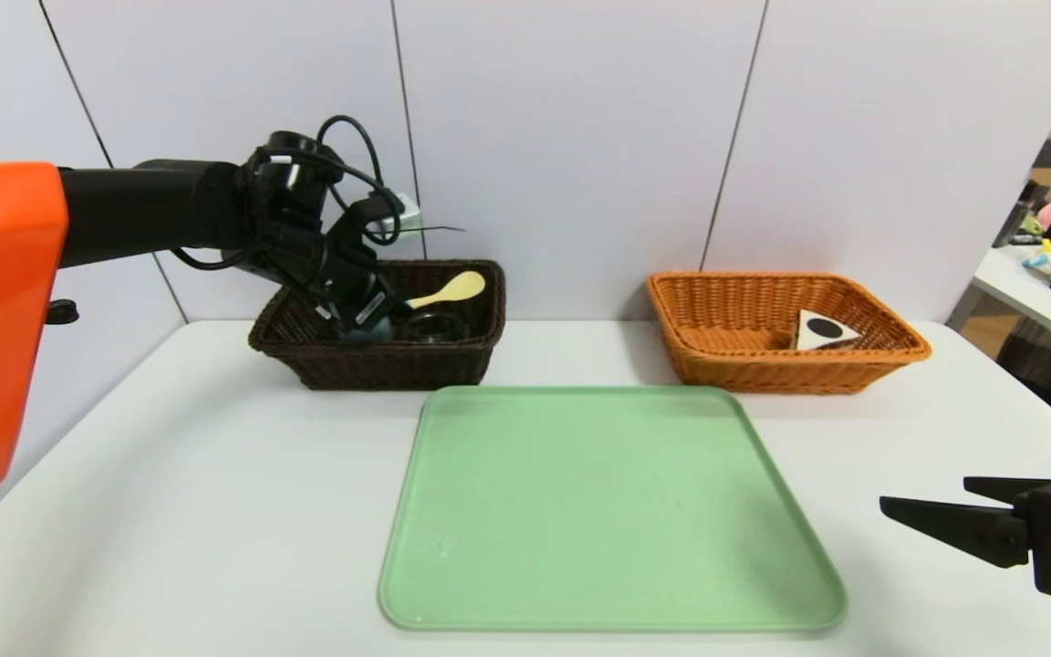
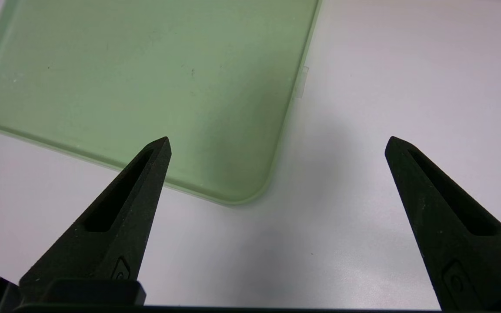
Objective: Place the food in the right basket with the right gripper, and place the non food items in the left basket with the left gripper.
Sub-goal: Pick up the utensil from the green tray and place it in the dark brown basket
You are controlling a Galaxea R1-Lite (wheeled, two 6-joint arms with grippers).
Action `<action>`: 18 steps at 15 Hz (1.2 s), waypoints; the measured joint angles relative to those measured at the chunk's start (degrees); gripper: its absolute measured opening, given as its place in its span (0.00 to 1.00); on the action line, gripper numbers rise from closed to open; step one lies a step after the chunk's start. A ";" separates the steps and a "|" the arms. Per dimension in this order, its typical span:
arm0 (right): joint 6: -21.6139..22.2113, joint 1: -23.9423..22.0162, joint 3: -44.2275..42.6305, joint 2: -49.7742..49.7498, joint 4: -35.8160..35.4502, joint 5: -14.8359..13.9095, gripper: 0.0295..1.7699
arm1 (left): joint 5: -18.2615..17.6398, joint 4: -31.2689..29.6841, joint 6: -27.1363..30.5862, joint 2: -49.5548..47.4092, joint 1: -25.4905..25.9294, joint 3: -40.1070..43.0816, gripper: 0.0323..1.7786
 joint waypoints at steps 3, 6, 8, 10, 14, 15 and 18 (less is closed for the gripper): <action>0.00 0.06 0.00 0.00 -0.02 0.06 0.96 | 0.11 0.11 -0.11 0.06 0.66 0.13 0.50; 0.11 0.06 0.00 0.02 -0.02 0.01 0.96 | 0.11 0.46 -2.28 -0.79 1.32 0.40 0.65; 0.11 0.02 -0.37 -0.02 -0.05 -0.02 0.96 | 0.09 0.57 -6.01 -2.69 1.27 0.49 0.72; 0.16 0.00 -1.05 -0.50 0.01 -0.05 0.96 | 0.09 0.72 -12.35 -5.67 0.99 0.49 0.77; 0.07 0.04 -2.57 -2.86 0.59 0.01 0.96 | 1.77 5.84 -23.52 -13.56 0.66 1.79 0.85; 0.07 0.06 -2.79 -3.78 0.59 0.06 0.96 | 3.63 7.55 -25.66 -15.96 0.66 2.73 0.86; 0.11 0.13 -2.05 -8.30 0.76 0.12 0.96 | 10.62 10.81 -30.23 -24.81 0.66 9.75 0.89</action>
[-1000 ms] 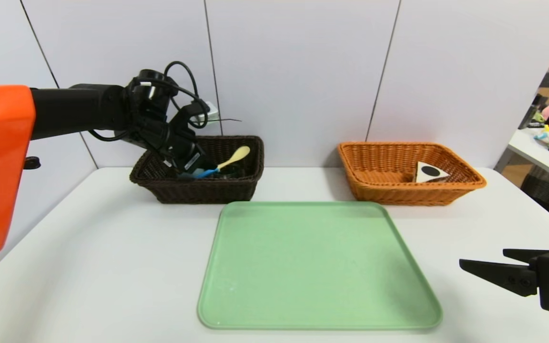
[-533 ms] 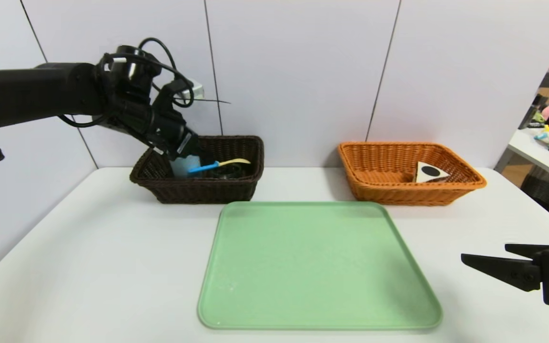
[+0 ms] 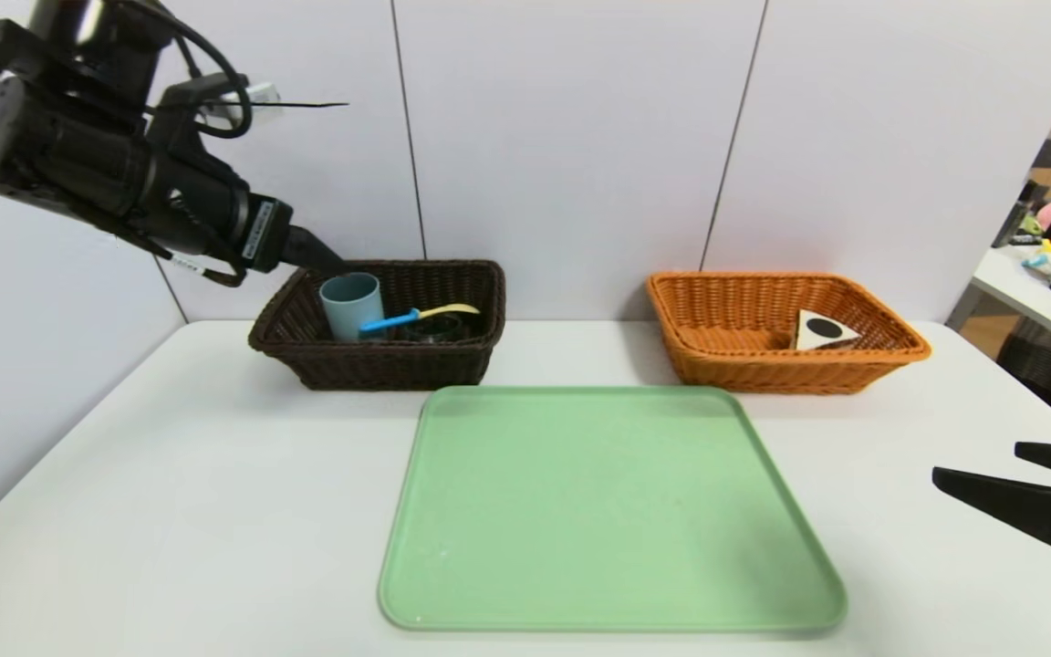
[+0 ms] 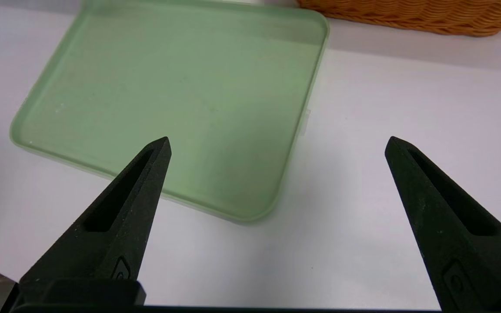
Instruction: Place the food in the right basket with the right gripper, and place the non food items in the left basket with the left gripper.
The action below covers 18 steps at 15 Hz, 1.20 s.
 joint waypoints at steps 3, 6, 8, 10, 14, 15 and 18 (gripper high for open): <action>-0.11 0.04 2.56 -5.73 0.05 0.07 0.96 | 5.97 0.60 -3.63 -10.97 0.00 10.89 0.91; -0.41 -0.13 4.24 -11.76 0.51 -0.04 0.96 | 11.36 0.62 -8.63 -22.21 0.00 22.52 0.93; -0.83 -0.95 4.28 -15.98 3.44 -0.39 0.96 | 12.86 0.57 -11.79 -29.55 0.02 28.83 0.93; -2.95 -2.61 3.61 -19.87 7.07 -0.23 0.96 | 13.28 0.63 -14.10 -36.44 0.50 33.63 0.94; -5.06 -4.40 1.57 -24.88 11.79 -0.30 0.96 | 13.98 1.34 -15.07 -49.20 3.86 43.67 0.94; -5.36 -4.55 0.94 -25.77 13.45 -0.26 0.96 | 14.13 1.51 -15.02 -52.11 4.74 46.23 0.95; -5.86 -4.66 0.59 -28.48 14.88 -0.26 0.96 | 14.23 1.58 -14.91 -60.05 7.83 52.83 0.95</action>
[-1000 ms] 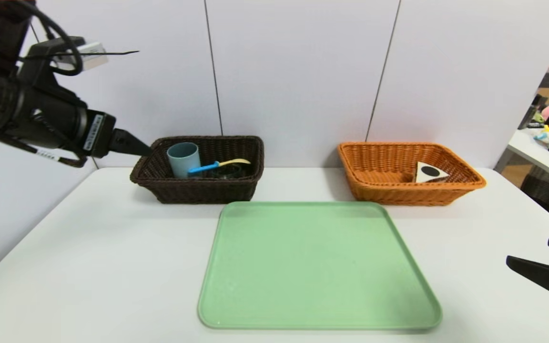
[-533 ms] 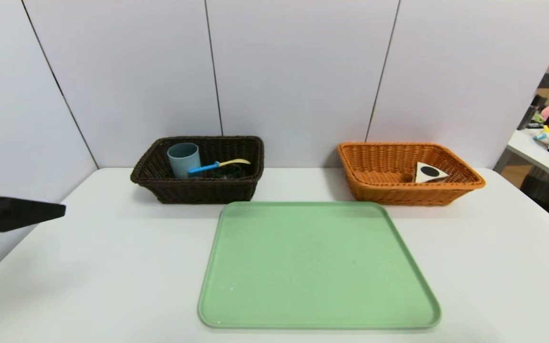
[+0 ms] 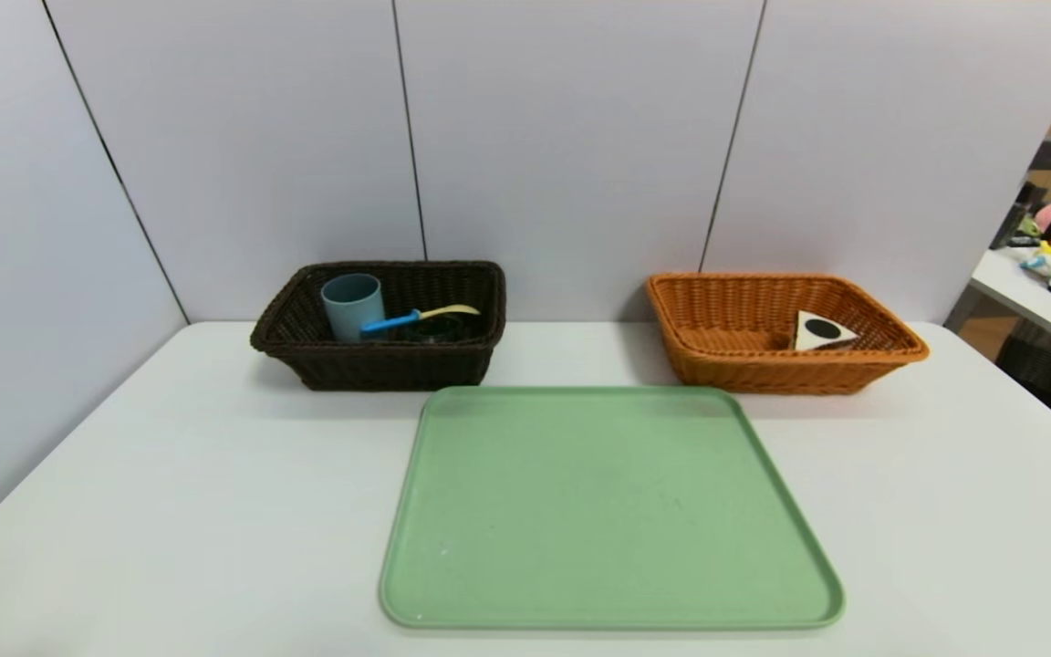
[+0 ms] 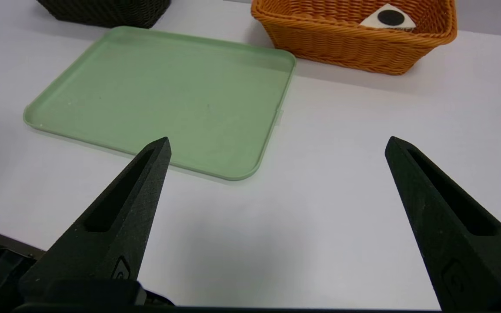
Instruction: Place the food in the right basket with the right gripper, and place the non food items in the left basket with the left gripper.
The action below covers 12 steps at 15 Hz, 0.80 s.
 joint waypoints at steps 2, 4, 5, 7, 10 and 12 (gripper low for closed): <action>-0.59 0.00 0.18 -2.08 1.07 -0.13 0.96 | -0.32 -0.24 0.21 -4.72 2.40 2.99 0.95; -1.60 0.01 0.24 -4.95 3.28 -0.20 0.96 | -0.41 -0.38 0.37 -9.37 4.27 6.55 0.95; -1.93 0.01 0.49 -6.28 4.10 -0.29 0.96 | -0.40 -0.38 0.50 -11.34 4.79 7.84 0.95; -1.96 -0.11 1.57 -8.86 4.33 -0.33 0.96 | -0.44 -0.35 0.80 -14.77 5.18 9.70 0.95; -2.04 -1.34 3.25 -12.12 4.29 -0.11 0.96 | -0.35 -0.24 1.77 -20.19 5.34 13.02 0.95; -2.05 -1.90 4.22 -13.78 4.00 0.06 0.96 | -0.40 -0.51 2.44 -23.49 5.34 15.27 0.95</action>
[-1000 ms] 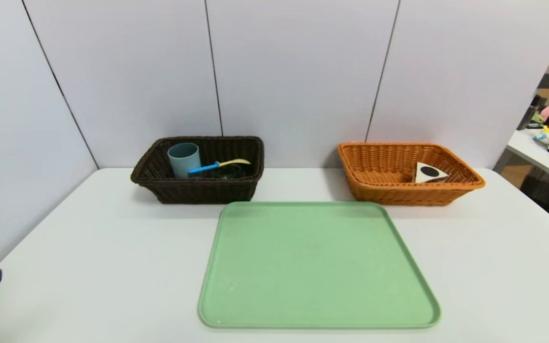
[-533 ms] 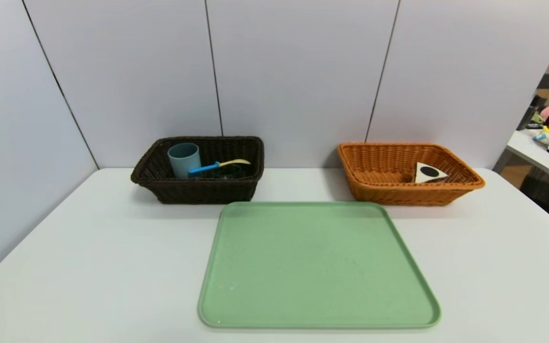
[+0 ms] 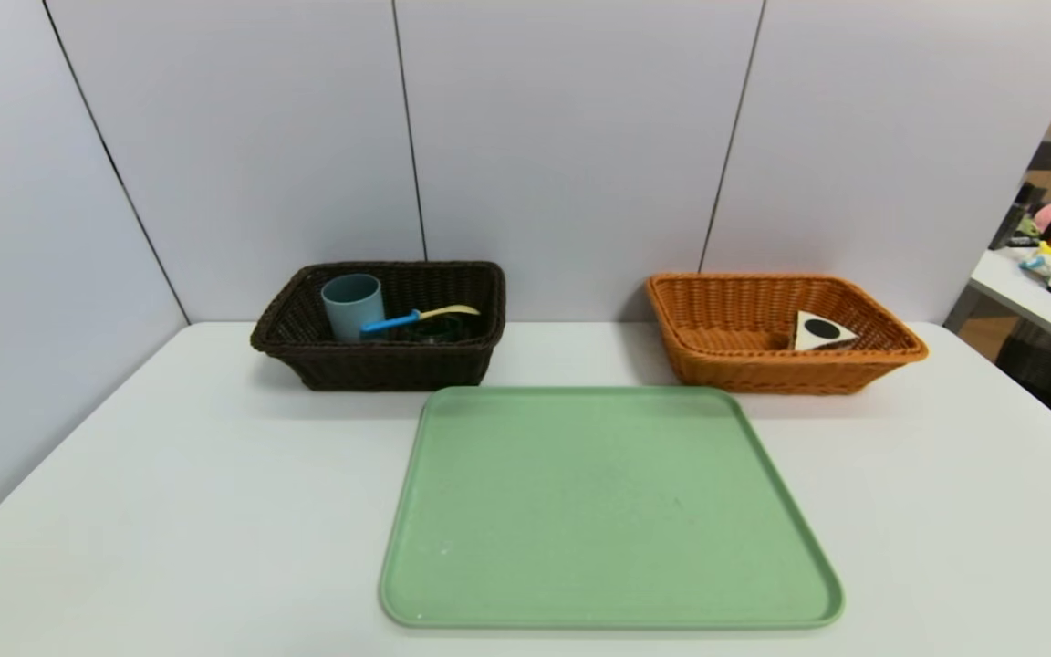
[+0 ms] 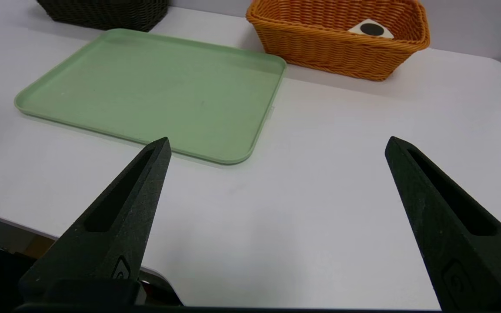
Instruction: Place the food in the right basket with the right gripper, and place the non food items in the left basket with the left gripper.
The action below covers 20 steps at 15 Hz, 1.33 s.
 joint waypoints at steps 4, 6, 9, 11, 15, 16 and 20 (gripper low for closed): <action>0.15 -0.85 5.03 -4.41 -3.23 -0.13 0.96 | -0.12 -6.75 1.27 -5.10 -0.44 5.41 0.95; 0.21 -1.05 9.59 -7.34 -7.62 -0.41 0.96 | -0.28 -12.43 2.91 -7.50 -0.80 10.20 0.95; 0.23 -1.16 16.31 -10.93 -14.87 -2.89 0.96 | -1.08 -17.20 3.46 -11.63 -1.18 17.13 0.95; 0.01 -1.18 21.71 -11.89 -22.97 -4.99 0.96 | -1.91 -19.74 3.49 -13.75 -1.29 20.63 0.95; -1.43 -1.23 30.93 -12.51 -33.98 -8.02 0.96 | -3.71 -28.23 4.17 -15.43 -1.43 26.69 0.95; -1.38 -1.23 31.96 -12.56 -33.79 -8.17 0.96 | -4.74 -30.74 4.30 -15.52 -1.43 28.00 0.95; -1.38 -1.26 32.91 -12.58 -33.12 -8.35 0.96 | -7.96 -34.44 4.84 -15.66 -1.54 30.84 0.95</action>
